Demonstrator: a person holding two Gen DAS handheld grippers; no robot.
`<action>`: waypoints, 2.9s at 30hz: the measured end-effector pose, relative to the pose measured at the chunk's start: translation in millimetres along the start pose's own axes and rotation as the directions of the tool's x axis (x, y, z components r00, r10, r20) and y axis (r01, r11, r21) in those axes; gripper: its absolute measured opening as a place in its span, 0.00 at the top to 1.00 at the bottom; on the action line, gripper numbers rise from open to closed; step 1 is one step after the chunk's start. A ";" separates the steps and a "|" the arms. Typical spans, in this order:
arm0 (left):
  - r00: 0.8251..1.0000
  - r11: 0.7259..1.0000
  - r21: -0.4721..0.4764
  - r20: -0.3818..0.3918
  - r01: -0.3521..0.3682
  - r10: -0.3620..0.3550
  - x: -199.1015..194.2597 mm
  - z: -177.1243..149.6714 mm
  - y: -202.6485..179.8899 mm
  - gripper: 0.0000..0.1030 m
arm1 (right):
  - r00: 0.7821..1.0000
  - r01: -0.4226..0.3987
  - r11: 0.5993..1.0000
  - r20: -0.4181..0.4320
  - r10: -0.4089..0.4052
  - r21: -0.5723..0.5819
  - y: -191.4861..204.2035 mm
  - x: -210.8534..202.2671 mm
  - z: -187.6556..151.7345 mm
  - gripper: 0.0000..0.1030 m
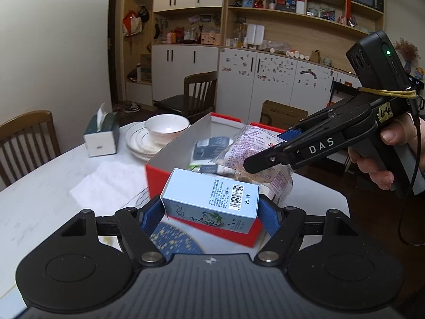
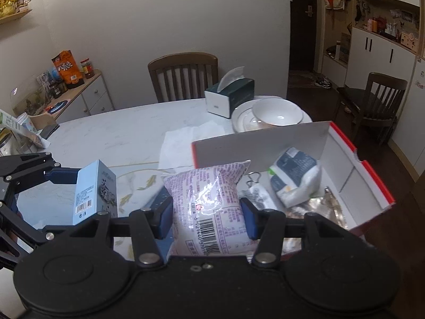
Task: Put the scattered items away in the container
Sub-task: 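Carry the snack bag and light-blue box with both grippers over the red box, then open both grippers to drop the snack bag and light-blue box into the box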
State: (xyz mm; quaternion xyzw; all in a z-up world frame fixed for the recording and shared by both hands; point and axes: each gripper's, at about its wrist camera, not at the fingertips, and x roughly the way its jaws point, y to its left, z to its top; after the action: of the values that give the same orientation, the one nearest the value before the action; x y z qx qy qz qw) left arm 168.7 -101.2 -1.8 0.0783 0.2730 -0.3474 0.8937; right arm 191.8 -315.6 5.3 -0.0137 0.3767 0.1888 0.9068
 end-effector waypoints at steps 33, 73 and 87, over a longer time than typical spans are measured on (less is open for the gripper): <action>0.971 0.993 0.087 -0.218 -0.079 0.097 171.7 55.1 -28.8 0.27 | 0.998 0.064 0.998 -0.017 -0.064 -0.029 -112.4 58.9 12.5 0.50; 0.912 0.990 0.139 -0.401 -0.032 0.086 224.3 37.7 -41.1 0.27 | 0.992 0.009 0.995 -0.121 -0.020 -0.096 -128.0 92.1 -18.5 0.39; 0.936 0.991 0.111 -0.334 -0.076 0.109 195.1 40.1 -39.8 0.17 | 0.998 0.002 0.999 -0.069 -0.006 -0.046 -126.3 61.5 -11.3 0.25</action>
State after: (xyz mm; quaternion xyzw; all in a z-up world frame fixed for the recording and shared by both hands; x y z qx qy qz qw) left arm 278.5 -256.9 -72.0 0.1926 0.4019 -0.2988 0.8439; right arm 268.3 -414.4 -59.9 -0.0420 0.4035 0.1951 0.8929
